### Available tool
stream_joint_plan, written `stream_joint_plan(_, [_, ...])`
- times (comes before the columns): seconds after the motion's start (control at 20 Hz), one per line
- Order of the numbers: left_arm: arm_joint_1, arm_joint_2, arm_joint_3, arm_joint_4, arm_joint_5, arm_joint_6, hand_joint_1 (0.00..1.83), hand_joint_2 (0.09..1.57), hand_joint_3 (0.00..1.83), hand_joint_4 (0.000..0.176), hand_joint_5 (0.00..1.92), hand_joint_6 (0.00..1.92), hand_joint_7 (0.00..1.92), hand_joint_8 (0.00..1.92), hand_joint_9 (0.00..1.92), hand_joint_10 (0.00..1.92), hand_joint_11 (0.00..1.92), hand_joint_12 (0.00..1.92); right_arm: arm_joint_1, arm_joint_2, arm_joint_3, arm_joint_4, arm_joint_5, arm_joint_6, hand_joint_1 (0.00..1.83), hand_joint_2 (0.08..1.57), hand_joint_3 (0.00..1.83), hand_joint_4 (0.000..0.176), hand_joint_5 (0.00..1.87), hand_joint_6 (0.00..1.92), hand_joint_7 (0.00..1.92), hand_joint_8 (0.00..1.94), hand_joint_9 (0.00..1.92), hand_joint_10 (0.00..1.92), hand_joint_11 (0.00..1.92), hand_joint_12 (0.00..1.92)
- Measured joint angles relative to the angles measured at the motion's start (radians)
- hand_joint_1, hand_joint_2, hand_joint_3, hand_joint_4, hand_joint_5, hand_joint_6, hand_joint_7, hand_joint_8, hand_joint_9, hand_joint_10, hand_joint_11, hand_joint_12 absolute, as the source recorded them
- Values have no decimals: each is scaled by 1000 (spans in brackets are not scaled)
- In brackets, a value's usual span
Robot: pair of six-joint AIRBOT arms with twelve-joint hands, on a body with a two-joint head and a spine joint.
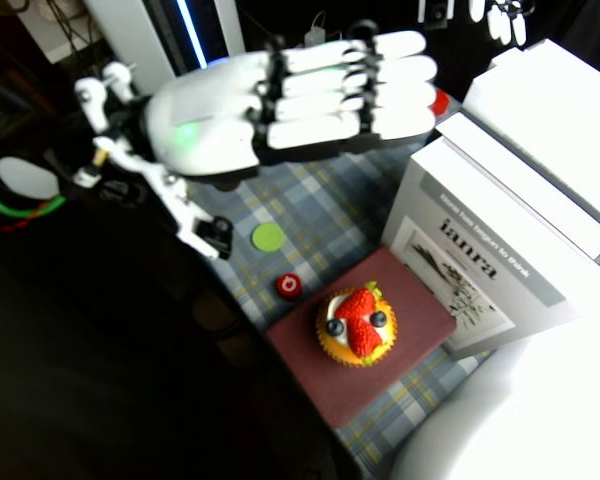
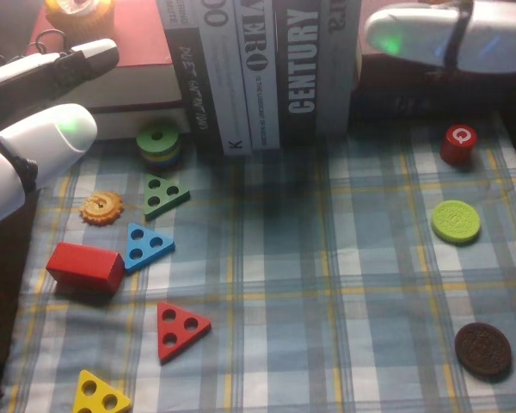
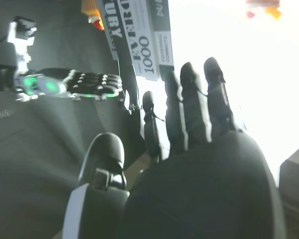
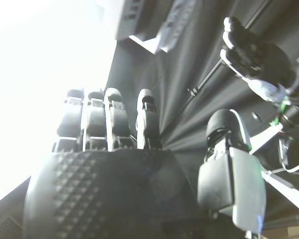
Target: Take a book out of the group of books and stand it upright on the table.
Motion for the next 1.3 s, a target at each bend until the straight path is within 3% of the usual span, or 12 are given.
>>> stream_joint_plan(0.1, [0,-3,0,-3,6,-2,0,1369,0,158,407,1,360,8,344,12,105,223,28,-14,20,-13,-26,-1,0,1135,0,176,78,0,0,0,0,0,3,1])
stream_joint_plan(0.15, [0,-3,0,0,8,-3,0,1364,0,171,391,0,354,4,340,8,94,217,42,-18,26,-15,-46,-4,0,1138,0,176,77,1,0,0,0,0,0,0])
stream_joint_plan(0.25, [0,-4,6,3,7,-3,0,1359,0,175,396,3,344,0,337,5,91,213,70,-24,30,-19,-79,-30,0,1144,1,176,98,9,0,0,0,0,0,0])
stream_joint_plan(0.35, [0,-4,6,-3,8,-4,0,1366,0,171,405,5,330,0,315,1,78,205,106,-34,31,-23,-136,-85,0,1139,0,176,123,16,0,0,0,0,0,0])
stream_joint_plan(0.5, [0,-10,8,-2,13,-7,0,1374,3,160,422,9,351,8,313,1,71,203,122,-51,43,-63,-205,-90,0,1117,0,176,114,9,0,0,0,0,0,0])
stream_joint_plan(0.55, [0,-10,8,-3,13,-9,0,1375,4,167,415,6,341,3,305,0,64,200,126,-56,50,-76,-237,-90,0,1112,0,176,121,10,0,0,0,0,0,0])
stream_joint_plan(0.65, [0,-10,10,0,14,-11,0,1381,5,163,416,5,325,0,296,0,63,198,140,-61,56,-88,-286,-91,0,1095,0,176,119,7,0,0,0,0,0,0])
stream_joint_plan(0.9, [0,-14,10,-3,14,-23,18,1379,0,154,425,2,341,5,285,1,55,193,156,-61,55,-134,-355,-91,0,1118,0,176,105,0,0,0,0,0,0,0])
stream_joint_plan(1.0, [3,-14,10,-3,11,-27,28,1385,1,169,425,2,333,1,293,3,53,191,156,-54,43,-135,-366,-91,0,1127,3,176,111,7,0,0,0,0,0,0])
stream_joint_plan(1.25, [7,-14,10,-5,11,-31,75,1383,0,151,441,2,351,2,345,10,89,202,156,-34,13,-195,-378,-87,0,1119,0,176,138,11,0,0,0,0,0,0])
stream_joint_plan(1.3, [7,-14,10,-6,10,-31,54,1381,0,154,439,1,354,1,346,7,89,200,156,-25,3,-207,-378,-87,0,1126,3,176,145,12,0,0,0,0,0,0])
